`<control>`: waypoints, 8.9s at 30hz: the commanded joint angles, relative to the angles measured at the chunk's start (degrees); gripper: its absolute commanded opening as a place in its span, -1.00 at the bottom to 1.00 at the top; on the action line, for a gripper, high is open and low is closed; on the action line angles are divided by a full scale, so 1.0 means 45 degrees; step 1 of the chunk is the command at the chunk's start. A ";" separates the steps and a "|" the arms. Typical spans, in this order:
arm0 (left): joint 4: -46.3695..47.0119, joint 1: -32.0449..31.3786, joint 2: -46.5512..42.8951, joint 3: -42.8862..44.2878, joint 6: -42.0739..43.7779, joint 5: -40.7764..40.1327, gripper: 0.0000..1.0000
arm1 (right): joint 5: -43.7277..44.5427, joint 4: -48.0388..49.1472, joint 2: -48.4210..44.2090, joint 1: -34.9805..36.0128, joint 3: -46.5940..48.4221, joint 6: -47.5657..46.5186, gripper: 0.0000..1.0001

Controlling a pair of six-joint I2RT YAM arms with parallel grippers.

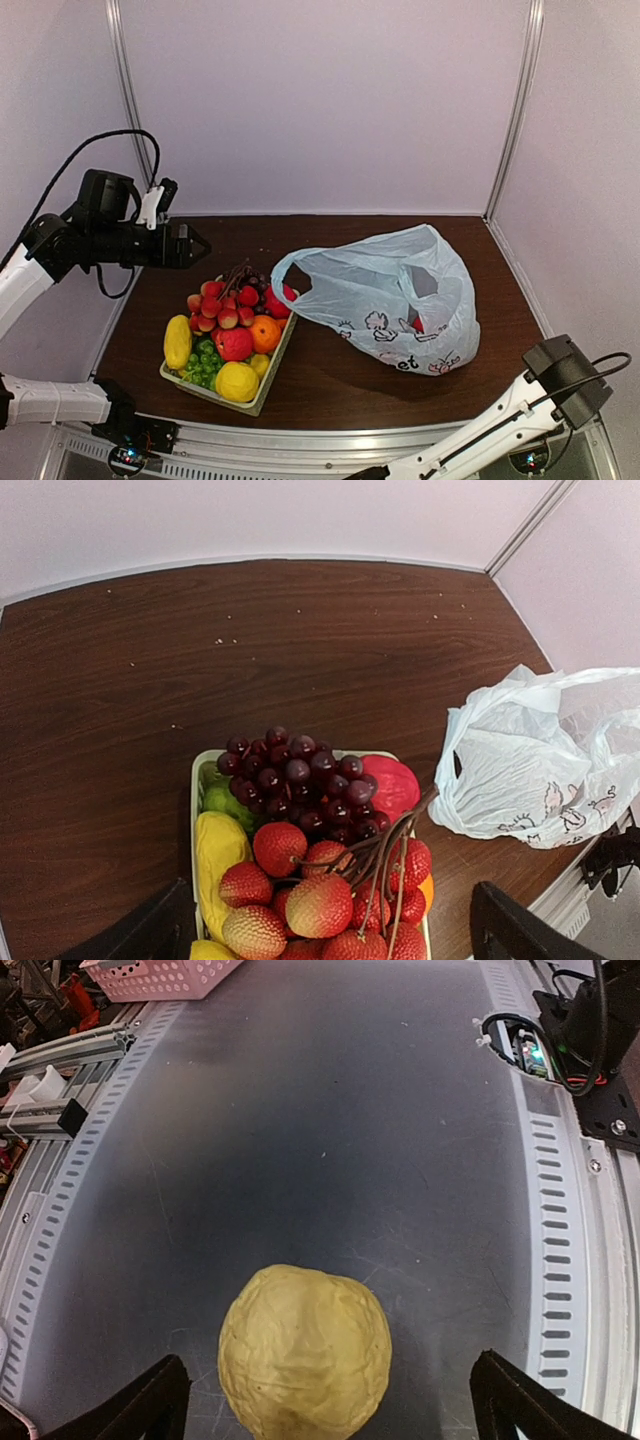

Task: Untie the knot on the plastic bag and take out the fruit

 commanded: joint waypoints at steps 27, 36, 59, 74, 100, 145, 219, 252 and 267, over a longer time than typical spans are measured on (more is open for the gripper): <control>0.2108 0.1948 -0.0136 -0.0298 0.1251 -0.1280 0.95 | 0.2406 -0.2196 -0.3068 -0.1749 -0.0405 0.1189 0.04; 0.3752 0.3019 -0.1027 -0.2574 0.1872 -0.1055 0.95 | 0.4413 -0.5162 -0.3934 -0.4637 0.2000 0.1026 0.09; 0.5094 0.3019 -0.1745 -0.4611 0.2214 -0.0137 0.94 | 0.3655 -0.6997 0.0646 -0.8485 0.9415 0.0813 0.07; 0.6315 0.3019 -0.0706 -0.4780 0.2448 0.2619 0.94 | 0.1740 -0.5729 0.0982 -1.1252 0.9377 0.1907 0.08; 0.6793 0.3019 -0.0779 -0.4930 0.2592 0.2886 0.94 | -0.5371 -0.5971 0.4247 -1.2166 1.1271 0.2389 0.11; 0.8956 0.3019 0.3435 -0.3764 0.0852 0.5364 0.85 | -0.6296 -0.6146 0.4022 -1.2000 1.0432 0.2186 0.46; 0.8366 0.3019 0.4676 -0.4334 0.0193 0.4354 -0.49 | -0.3346 -0.2495 -0.0907 -1.2601 0.4029 0.2945 0.75; 0.8234 0.3019 0.5461 -0.3953 -0.0344 0.5978 0.62 | -0.3353 -0.2320 -0.1174 -1.2610 0.3530 0.2927 0.75; 0.9004 0.3019 0.5084 -0.3901 -0.0588 0.6846 0.95 | -0.3363 -0.2357 -0.1209 -1.2613 0.3523 0.2918 0.76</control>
